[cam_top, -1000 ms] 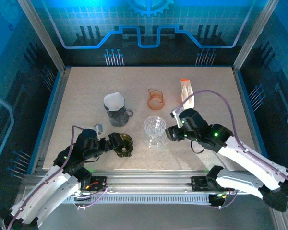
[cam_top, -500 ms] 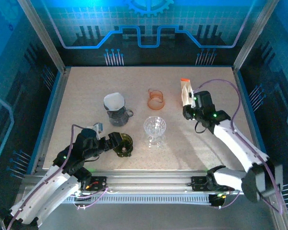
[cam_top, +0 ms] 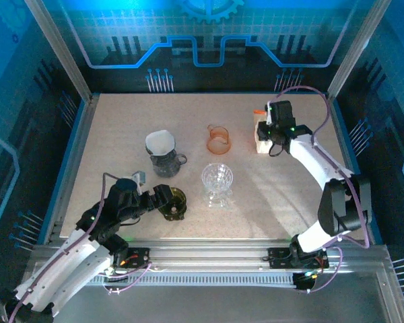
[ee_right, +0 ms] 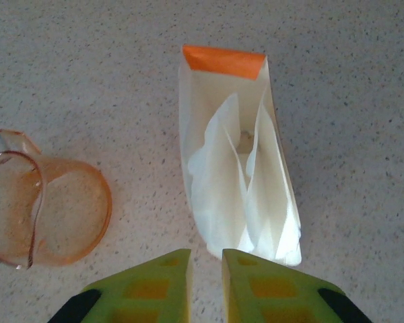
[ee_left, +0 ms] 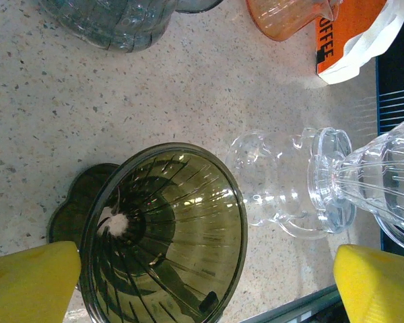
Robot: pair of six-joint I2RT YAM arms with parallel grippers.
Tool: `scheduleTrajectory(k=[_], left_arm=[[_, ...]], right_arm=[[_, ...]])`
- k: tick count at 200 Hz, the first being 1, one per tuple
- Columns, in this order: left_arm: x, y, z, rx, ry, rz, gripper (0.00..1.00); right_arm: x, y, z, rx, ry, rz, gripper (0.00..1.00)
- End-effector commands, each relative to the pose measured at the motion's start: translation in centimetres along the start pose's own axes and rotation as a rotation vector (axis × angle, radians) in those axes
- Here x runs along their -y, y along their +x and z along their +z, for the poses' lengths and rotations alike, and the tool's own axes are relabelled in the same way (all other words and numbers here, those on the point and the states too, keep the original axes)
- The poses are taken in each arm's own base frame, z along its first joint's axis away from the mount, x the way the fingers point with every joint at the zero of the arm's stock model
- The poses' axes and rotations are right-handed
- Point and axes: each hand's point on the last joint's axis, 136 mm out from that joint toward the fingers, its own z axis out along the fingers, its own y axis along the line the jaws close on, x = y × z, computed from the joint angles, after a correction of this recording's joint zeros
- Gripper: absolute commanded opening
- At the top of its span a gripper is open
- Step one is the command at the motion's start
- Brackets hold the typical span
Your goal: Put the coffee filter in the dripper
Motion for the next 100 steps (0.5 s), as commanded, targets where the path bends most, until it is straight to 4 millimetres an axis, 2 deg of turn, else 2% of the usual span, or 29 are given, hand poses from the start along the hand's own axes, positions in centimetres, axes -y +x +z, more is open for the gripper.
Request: scheduleTrajectory(k=[1, 51, 100], left_arm=[[1.7, -0.9, -0.6, 0.019, 0.048, 0.034, 0.99], [1.8, -0.7, -0.1, 0.001, 0.048, 0.043, 0.99], [1.5, -0.7, 0.2, -0.005, 0.037, 0.042, 0.99]], right_arm=[[0.8, -1.2, 1.5, -0.01, 0.026, -0.019, 0.19], [0.5, -1.9, 4.3, -0.044, 0.025, -0.029, 0.19], [0.4, -2.8, 5.6, -0.045, 0.021, -0.021, 0.19]])
